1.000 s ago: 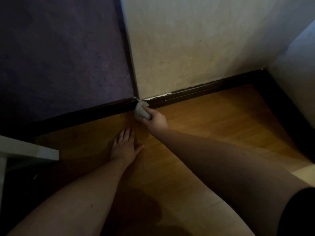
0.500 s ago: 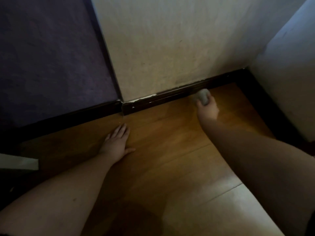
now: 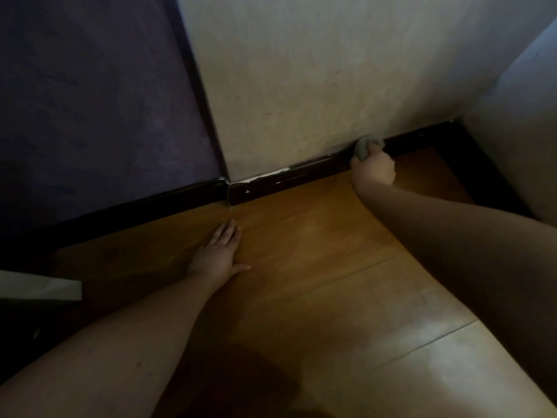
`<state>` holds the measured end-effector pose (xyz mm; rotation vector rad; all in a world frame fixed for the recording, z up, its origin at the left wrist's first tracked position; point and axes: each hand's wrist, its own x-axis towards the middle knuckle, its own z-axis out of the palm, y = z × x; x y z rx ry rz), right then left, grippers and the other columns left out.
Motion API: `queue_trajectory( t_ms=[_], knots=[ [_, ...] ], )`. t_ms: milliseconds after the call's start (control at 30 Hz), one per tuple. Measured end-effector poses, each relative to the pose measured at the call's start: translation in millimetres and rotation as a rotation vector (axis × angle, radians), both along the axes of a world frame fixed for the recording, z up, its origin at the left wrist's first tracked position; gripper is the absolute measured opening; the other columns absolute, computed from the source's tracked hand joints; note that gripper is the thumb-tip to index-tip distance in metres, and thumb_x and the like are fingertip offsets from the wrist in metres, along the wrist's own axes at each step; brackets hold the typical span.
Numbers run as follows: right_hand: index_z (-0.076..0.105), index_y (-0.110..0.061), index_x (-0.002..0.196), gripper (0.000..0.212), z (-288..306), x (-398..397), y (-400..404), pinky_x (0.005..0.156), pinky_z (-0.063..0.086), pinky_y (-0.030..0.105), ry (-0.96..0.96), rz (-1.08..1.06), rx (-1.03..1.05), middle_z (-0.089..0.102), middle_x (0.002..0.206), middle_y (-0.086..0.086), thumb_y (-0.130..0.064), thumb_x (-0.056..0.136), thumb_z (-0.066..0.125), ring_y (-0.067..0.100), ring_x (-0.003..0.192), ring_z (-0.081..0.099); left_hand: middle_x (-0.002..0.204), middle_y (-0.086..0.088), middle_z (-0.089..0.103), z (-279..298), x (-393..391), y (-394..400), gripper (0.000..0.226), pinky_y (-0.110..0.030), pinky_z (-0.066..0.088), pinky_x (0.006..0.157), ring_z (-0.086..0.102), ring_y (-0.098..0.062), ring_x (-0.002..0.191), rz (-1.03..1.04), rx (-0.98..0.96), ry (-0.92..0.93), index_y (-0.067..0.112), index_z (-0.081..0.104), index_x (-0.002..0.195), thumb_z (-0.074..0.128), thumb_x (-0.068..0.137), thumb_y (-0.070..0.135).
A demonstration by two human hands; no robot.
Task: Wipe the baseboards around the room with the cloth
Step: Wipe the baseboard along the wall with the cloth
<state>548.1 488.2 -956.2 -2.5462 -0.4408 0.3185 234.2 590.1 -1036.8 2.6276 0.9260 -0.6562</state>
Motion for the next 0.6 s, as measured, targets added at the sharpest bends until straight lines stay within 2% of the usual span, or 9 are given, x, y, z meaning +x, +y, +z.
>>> queue_trajectory(
  t_ms=[100, 200, 300, 400, 467, 533, 600],
  knots=[
    [0.049, -0.017, 0.140, 0.046, -8.4, -47.3, 20.1, 0.091, 0.044, 0.038, 0.021, 0.098, -0.007, 0.053, 0.128, 0.023, -0.029, 0.096, 0.052, 0.040, 0.115, 0.053, 0.165, 0.003, -0.016, -0.5, -1.7, -0.1, 0.091, -0.040, 0.017, 0.121, -0.011, -0.015, 0.151, -0.013, 0.016, -0.008, 0.022, 0.001, 0.158, 0.050, 0.092, 0.062],
    [0.049, -0.015, 0.140, 0.047, -14.8, -105.7, 45.8, 0.093, 0.042, 0.035, 0.130, 0.129, 0.064, 0.052, 0.127, 0.022, -0.031, 0.095, 0.052, 0.038, 0.114, 0.052, 0.165, 0.003, -0.015, 2.0, -3.5, -0.4, 0.091, -0.037, 0.014, 0.120, -0.010, -0.015, 0.152, -0.036, 0.033, -0.009, 0.021, 0.001, 0.159, 0.046, 0.093, 0.064],
    [0.048, -0.017, 0.140, 0.048, -14.6, -160.3, 59.0, 0.094, 0.043, 0.036, 0.217, 0.180, 0.139, 0.054, 0.127, 0.019, -0.032, 0.096, 0.054, 0.035, 0.114, 0.054, 0.166, 0.002, -0.011, 5.5, -1.6, -1.5, 0.090, -0.038, 0.019, 0.119, -0.004, -0.019, 0.152, -0.046, 0.027, 0.002, 0.020, 0.001, 0.159, 0.045, 0.094, 0.063],
    [0.050, -0.017, 0.141, 0.050, -9.9, -205.4, 67.9, 0.099, 0.046, 0.039, 0.339, 0.461, 0.181, 0.060, 0.128, 0.017, -0.028, 0.094, 0.060, 0.033, 0.119, 0.056, 0.165, -0.006, 0.011, 12.1, -0.8, -7.2, 0.084, -0.039, 0.030, 0.115, 0.014, -0.025, 0.150, 0.003, 0.001, 0.009, 0.015, 0.014, 0.157, 0.047, 0.094, 0.061],
    [0.051, -0.019, 0.141, 0.052, -3.5, -217.4, 71.8, 0.103, 0.045, 0.040, 0.380, 0.545, 0.246, 0.061, 0.132, 0.014, -0.027, 0.091, 0.064, 0.031, 0.122, 0.056, 0.160, -0.009, 0.025, 15.9, 0.4, -9.9, 0.076, -0.038, 0.033, 0.113, 0.025, -0.026, 0.146, 0.047, -0.037, 0.011, 0.013, 0.025, 0.153, 0.049, 0.096, 0.057],
    [0.053, -0.020, 0.141, 0.053, -2.2, -212.5, 76.0, 0.104, 0.044, 0.038, 0.358, 0.549, 0.246, 0.061, 0.133, 0.013, -0.027, 0.090, 0.066, 0.030, 0.123, 0.055, 0.163, -0.008, 0.017, 16.7, -1.1, -10.2, 0.078, -0.039, 0.029, 0.115, 0.018, -0.025, 0.149, 0.013, -0.015, 0.010, 0.013, 0.020, 0.155, 0.046, 0.096, 0.058],
    [0.054, -0.021, 0.140, 0.054, -1.4, -201.4, 74.2, 0.103, 0.044, 0.035, 0.308, 0.586, 0.196, 0.062, 0.132, 0.013, -0.027, 0.088, 0.068, 0.029, 0.122, 0.056, 0.166, -0.002, -0.002, 15.2, -3.9, -8.8, 0.083, -0.040, 0.024, 0.118, 0.004, -0.023, 0.152, -0.021, -0.018, 0.016, 0.016, 0.005, 0.158, 0.043, 0.097, 0.059]
  ],
)
